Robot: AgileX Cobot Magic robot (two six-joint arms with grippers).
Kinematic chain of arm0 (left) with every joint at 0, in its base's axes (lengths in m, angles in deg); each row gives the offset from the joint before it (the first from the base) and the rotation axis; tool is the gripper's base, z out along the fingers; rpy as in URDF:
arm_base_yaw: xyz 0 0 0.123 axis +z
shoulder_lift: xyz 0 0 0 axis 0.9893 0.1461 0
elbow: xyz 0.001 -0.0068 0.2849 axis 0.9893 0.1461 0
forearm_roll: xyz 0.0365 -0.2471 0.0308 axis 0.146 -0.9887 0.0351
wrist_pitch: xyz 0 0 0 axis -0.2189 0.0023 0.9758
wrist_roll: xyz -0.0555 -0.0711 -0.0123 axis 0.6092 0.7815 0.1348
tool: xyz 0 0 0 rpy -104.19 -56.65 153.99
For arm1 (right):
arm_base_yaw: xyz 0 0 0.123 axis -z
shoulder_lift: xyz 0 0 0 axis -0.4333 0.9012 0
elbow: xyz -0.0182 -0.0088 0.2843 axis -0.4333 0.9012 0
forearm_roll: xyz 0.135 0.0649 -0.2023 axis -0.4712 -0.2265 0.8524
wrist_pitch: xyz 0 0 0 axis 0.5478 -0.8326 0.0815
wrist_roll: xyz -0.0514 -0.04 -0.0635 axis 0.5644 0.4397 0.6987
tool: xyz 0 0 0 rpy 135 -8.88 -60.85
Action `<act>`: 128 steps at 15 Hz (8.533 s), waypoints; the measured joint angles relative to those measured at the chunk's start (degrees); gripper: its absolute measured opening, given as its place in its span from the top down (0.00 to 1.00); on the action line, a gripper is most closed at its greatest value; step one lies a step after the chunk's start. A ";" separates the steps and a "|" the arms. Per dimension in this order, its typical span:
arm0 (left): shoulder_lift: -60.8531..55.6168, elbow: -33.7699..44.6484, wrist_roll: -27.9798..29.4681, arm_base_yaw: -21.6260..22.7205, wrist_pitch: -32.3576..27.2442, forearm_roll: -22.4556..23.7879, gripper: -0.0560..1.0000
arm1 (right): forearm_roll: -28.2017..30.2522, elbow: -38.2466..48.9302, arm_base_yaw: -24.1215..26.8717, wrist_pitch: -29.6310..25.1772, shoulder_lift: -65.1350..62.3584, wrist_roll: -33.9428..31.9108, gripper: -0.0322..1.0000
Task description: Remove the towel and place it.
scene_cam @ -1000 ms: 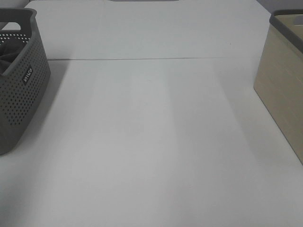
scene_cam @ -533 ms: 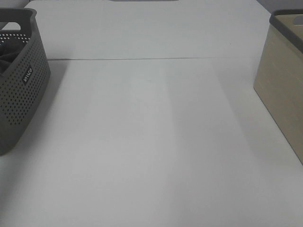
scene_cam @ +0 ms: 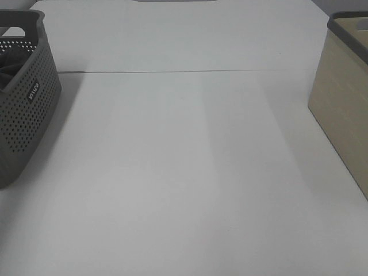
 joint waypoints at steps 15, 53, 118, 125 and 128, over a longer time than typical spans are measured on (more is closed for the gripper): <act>13.98 0.00 -0.74 0.00 10.66 4.87 0.60 | 0.00 0.00 0.00 0.00 0.00 0.00 0.23; -21.60 -12.72 24.98 -47.84 15.87 10.60 0.95 | -42.11 -1.32 0.00 25.38 30.02 43.43 0.24; -2.52 -12.95 50.42 -32.43 77.75 5.73 0.95 | 28.48 -83.82 -23.61 25.78 95.28 -1.83 0.96; 11.52 -26.24 50.42 -23.38 83.94 -0.29 0.95 | 29.39 -96.31 -23.61 38.79 110.12 -4.58 0.96; 19.42 -38.10 50.42 -21.72 84.45 -0.29 0.95 | 28.65 -104.91 -21.77 44.86 116.65 -6.25 0.96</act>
